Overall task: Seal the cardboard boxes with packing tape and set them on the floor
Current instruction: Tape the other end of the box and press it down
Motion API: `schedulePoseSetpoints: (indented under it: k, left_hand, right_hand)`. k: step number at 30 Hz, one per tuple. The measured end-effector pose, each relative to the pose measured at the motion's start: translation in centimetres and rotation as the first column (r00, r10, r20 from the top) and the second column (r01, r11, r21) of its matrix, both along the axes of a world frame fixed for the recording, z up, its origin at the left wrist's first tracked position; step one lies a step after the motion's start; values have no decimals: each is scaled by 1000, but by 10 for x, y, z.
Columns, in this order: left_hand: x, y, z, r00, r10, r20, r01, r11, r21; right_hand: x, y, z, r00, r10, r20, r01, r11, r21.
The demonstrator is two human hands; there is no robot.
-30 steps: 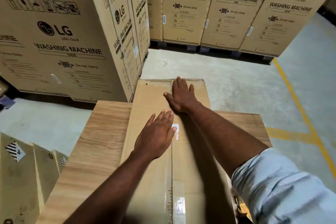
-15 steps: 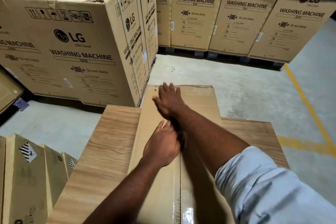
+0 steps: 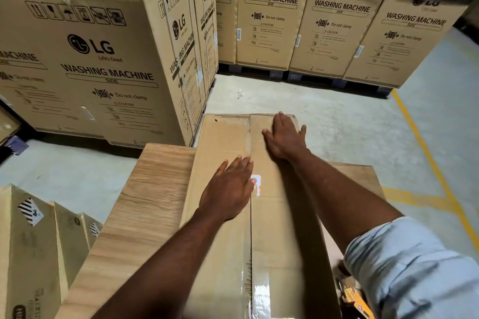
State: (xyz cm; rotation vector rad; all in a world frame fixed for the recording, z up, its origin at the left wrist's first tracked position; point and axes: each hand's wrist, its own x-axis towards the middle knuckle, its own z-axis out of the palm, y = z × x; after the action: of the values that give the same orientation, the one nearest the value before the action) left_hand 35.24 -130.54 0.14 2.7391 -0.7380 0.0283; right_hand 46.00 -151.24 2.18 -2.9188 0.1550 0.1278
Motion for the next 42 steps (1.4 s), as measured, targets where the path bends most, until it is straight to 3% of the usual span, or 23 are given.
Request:
schedulePoseSetpoints:
  k: [4, 11, 25, 32, 36, 39, 42]
  left_hand:
    - [0, -2, 3, 1000, 1, -4, -1, 1000, 9]
    - [-14, -4, 7, 997, 37, -66, -31, 996, 84]
    - [-209, 45, 26, 979, -103, -178, 119, 989, 83]
    - [-280, 71, 27, 943, -230, -242, 256, 963, 81]
    - [-296, 92, 24, 936, -260, -237, 284, 956, 72]
    - [-294, 117, 22, 937, -243, -250, 267, 962, 63]
    - [-280, 137, 21, 929, -151, -337, 108, 983, -145]
  right_hand:
    - [-44, 12, -6, 997, -73, -18, 73, 997, -16]
    - [-149, 60, -11, 994, 99, 41, -99, 995, -8]
    - [-356, 85, 10, 987, 158, 5, -158, 986, 53]
    - [-372, 96, 5, 995, 42, 91, -46, 998, 40]
    - [-385, 98, 4, 969, -213, 128, 204, 976, 80]
    - [-397, 66, 5, 872, -485, 66, 463, 860, 215]
    - [-398, 37, 6, 841, -519, -154, 529, 726, 439]
